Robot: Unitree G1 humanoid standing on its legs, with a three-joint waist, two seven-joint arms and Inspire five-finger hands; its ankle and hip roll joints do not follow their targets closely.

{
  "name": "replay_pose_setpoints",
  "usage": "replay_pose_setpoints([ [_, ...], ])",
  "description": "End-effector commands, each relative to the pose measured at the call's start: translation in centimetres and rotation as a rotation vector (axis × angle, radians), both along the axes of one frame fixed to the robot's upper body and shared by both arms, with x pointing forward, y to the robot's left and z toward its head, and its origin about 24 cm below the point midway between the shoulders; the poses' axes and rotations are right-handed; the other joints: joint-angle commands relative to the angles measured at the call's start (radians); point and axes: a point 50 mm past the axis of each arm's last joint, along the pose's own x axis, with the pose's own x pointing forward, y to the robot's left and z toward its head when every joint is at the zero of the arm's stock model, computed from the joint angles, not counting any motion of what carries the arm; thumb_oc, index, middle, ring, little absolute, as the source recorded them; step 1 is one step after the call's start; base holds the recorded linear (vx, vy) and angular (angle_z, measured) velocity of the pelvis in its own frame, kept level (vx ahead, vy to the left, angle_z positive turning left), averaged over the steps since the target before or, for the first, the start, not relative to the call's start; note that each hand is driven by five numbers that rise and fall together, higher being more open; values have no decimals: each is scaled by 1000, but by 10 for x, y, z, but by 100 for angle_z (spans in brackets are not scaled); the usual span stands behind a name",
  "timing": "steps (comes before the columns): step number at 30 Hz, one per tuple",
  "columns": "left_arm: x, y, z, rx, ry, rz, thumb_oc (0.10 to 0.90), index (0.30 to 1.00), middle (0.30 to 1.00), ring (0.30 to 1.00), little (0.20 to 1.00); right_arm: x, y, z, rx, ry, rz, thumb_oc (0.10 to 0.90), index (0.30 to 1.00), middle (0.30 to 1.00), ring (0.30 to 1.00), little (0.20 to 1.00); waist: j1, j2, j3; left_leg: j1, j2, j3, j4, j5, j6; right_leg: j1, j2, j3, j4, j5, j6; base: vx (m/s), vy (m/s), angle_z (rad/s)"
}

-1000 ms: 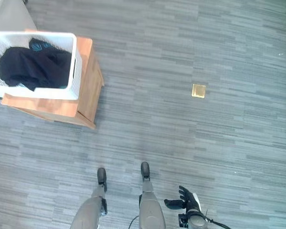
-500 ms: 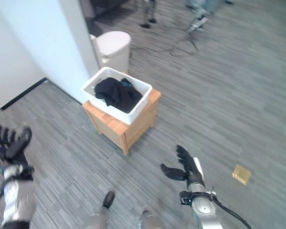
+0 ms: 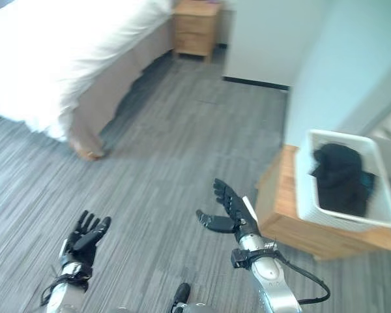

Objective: Pick up bed clothes into laundry basket.

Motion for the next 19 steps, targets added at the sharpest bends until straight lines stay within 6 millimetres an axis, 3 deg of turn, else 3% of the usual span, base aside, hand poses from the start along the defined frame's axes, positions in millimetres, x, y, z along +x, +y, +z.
replay_pose_setpoints([
  [1,25,26,45,202,-218,-76,800,900,900,900,900,2,14,23,90,-150,63,800,900,900,900,900,3,16,54,-45,-79,-210,-48,76,108,-31,-275,300,368,9,215,-203,32,301],
  [2,27,26,48,239,-225,-96,800,900,900,900,900,3,15,22,86,-148,53,800,900,900,900,900,-17,21,56,-63,-89,-277,-46,87,105,-55,-232,426,355,28,224,-258,-108,326],
  [4,23,37,51,269,-242,-83,800,900,900,900,900,-1,10,18,126,-130,12,800,900,900,900,900,-26,36,36,-86,-111,-445,-77,129,82,11,-85,723,192,-62,253,-37,-134,348],
  [5,23,37,51,269,-242,-83,800,900,900,900,900,-1,10,18,126,-130,12,800,900,900,900,900,-27,37,34,-88,-110,-446,-79,132,82,11,-84,722,188,-58,253,112,-101,274],
  [6,19,49,53,308,-237,-59,800,900,900,900,900,0,3,20,87,-133,13,800,900,900,900,900,-13,38,6,-101,-131,-516,-107,162,80,40,-27,837,70,-87,245,65,-63,178],
  [7,19,49,53,309,-237,-59,800,900,900,900,900,0,4,20,87,-133,13,800,900,900,900,900,-14,38,8,-98,-131,-517,-109,161,81,44,-28,836,67,-88,244,77,-128,169],
  [8,18,56,53,356,-225,-37,800,900,900,900,900,-1,1,19,67,-131,10,800,900,900,900,900,-10,28,4,-98,-133,-535,-115,168,82,55,0,863,30,-101,221,12,-135,132],
  [10,12,70,53,382,-202,35,800,900,900,900,900,1,-3,18,66,-118,-11,800,900,900,900,900,26,13,-9,-108,-121,-557,-121,195,58,106,-18,802,-25,-97,212,-25,-262,97],
  [11,11,74,54,392,-201,64,800,900,900,900,900,1,-5,17,59,-114,-20,800,900,900,900,900,32,6,-13,-121,-114,-562,-119,205,49,126,-5,802,-57,-90,204,-125,-391,48],
  [12,4,75,48,352,-183,119,800,900,900,900,900,-7,-19,18,34,-110,-51,800,900,900,900,900,36,-16,-3,-159,-98,-547,-69,214,36,168,3,764,-106,-82,189,-126,-291,52],
  [13,3,75,48,351,-183,118,800,900,900,900,900,-7,-19,18,34,-110,-51,800,900,900,900,900,33,-15,-2,-161,-101,-550,-64,212,37,172,1,760,-109,-82,189,-101,-226,79],
  [14,3,71,44,327,-169,123,800,900,900,900,900,-9,-25,17,20,-104,-69,800,900,900,900,900,29,-24,2,-178,-98,-497,-42,211,46,184,-1,736,-117,-79,187,-29,-53,86],
  [15,3,71,44,327,-169,123,800,900,900,900,900,-9,-25,17,20,-104,-69,800,900,900,900,900,28,-24,3,-178,-100,-498,-38,209,47,186,-2,734,-118,-79,187,-186,-138,93],
  [16,0,65,34,295,-123,129,800,900,900,900,900,-12,-33,15,-13,-84,-108,800,900,900,900,900,-1,-53,9,-173,-73,-276,55,150,69,185,-17,672,-122,-63,186,-247,-102,71],
  [18,-6,59,28,254,-100,139,800,900,900,900,900,-17,-35,6,-11,-42,-148,800,900,900,900,900,-10,-57,0,-138,-81,-227,67,104,72,178,-24,642,-132,-57,183,-210,-55,67],
  [19,-8,57,25,248,-88,131,800,900,900,900,900,-20,-36,2,-2,-25,-168,800,900,900,900,900,-16,-47,-10,-109,-76,-219,8,121,77,181,-17,629,-139,-56,185,-66,20,51],
])
